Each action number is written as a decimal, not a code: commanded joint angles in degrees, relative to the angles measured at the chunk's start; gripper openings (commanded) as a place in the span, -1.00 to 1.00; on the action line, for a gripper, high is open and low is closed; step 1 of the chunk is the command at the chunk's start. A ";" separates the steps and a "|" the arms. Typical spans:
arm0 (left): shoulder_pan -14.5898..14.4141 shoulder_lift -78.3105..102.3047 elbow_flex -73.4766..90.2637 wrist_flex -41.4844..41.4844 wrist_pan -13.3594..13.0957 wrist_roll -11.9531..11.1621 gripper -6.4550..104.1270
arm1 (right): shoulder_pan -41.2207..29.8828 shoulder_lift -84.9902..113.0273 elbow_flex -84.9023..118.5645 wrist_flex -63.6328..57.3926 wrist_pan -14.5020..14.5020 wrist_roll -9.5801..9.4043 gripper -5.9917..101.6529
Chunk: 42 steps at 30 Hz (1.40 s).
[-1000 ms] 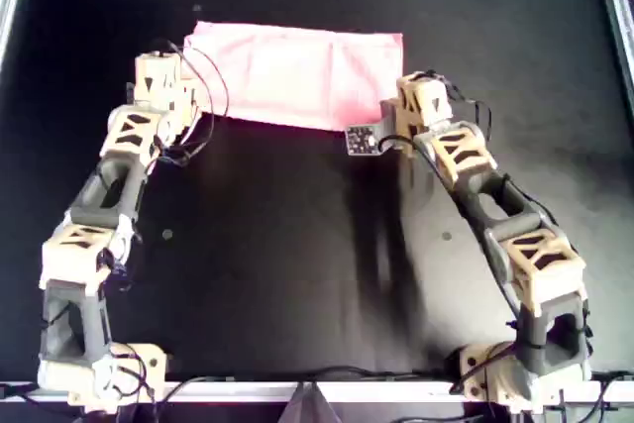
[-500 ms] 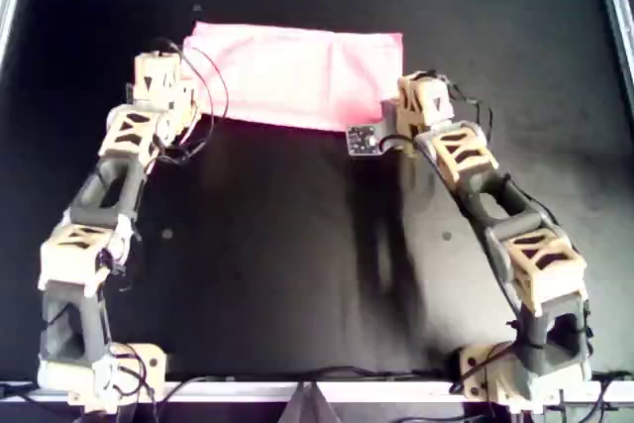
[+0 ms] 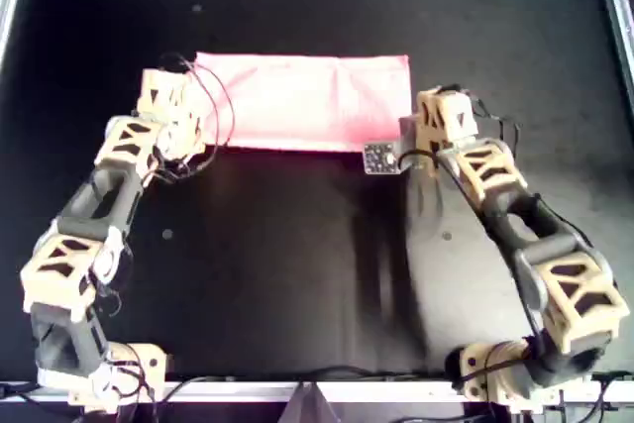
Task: Fold a cloth
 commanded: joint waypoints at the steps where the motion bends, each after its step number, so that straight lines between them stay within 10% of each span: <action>1: -2.72 4.04 2.99 0.88 -0.35 0.26 -0.87 | -2.02 7.21 0.70 -1.41 0.70 -0.44 -0.90; 25: -6.15 23.64 26.54 0.88 -0.35 -0.18 -0.87 | -1.05 25.14 23.99 -1.41 1.14 -0.44 -0.91; 36: -13.18 25.49 32.17 0.88 -0.35 -0.53 -0.84 | -1.23 25.14 25.05 -1.41 0.35 -0.35 -0.88; 42: -12.48 25.66 32.08 0.88 -0.62 -0.18 -0.52 | -1.23 26.72 25.31 -1.41 0.26 -0.35 -0.45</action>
